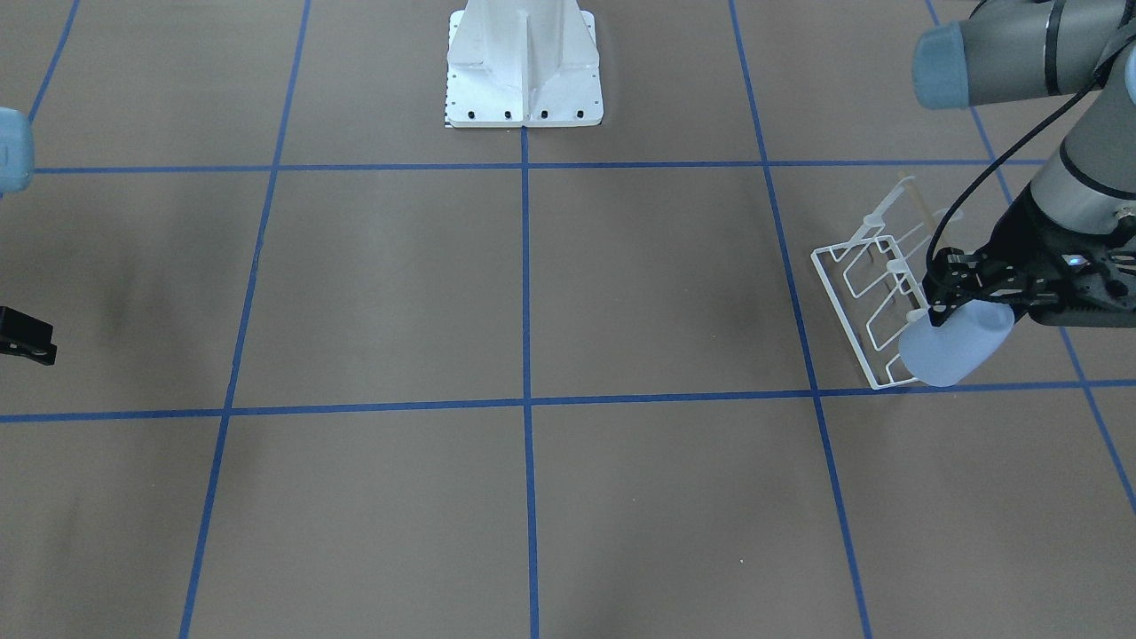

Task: Hang cup on cup holder
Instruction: 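Lower the cup with the left gripper onto a hook of the wire rack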

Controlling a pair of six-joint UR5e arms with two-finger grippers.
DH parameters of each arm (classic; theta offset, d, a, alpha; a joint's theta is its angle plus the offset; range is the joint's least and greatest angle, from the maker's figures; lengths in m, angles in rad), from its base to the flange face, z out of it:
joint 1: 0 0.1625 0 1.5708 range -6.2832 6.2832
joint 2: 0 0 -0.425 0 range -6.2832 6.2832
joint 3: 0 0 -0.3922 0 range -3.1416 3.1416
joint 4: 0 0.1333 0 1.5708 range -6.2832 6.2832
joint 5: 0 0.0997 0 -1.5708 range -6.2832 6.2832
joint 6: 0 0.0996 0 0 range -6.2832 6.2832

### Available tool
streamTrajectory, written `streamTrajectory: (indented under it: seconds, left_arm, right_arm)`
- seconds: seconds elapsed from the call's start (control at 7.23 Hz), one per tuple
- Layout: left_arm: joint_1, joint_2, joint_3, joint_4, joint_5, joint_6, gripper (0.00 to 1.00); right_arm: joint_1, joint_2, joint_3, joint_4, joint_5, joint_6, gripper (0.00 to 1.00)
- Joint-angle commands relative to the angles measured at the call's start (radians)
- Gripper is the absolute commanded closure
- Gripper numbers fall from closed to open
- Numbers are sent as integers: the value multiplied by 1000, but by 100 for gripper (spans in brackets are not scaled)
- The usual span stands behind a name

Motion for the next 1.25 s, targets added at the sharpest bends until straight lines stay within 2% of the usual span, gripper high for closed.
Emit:
streamTrajectory:
  seconds: [0.0,1.11]
  left_arm:
    - [-1,26,-31,1,-2,1,100]
    - [15,66,-51,3,-4,0,100]
  right_arm:
    - [2,0,3,-3,7,1,0]
    - [2,0,13,-6,7,8,0]
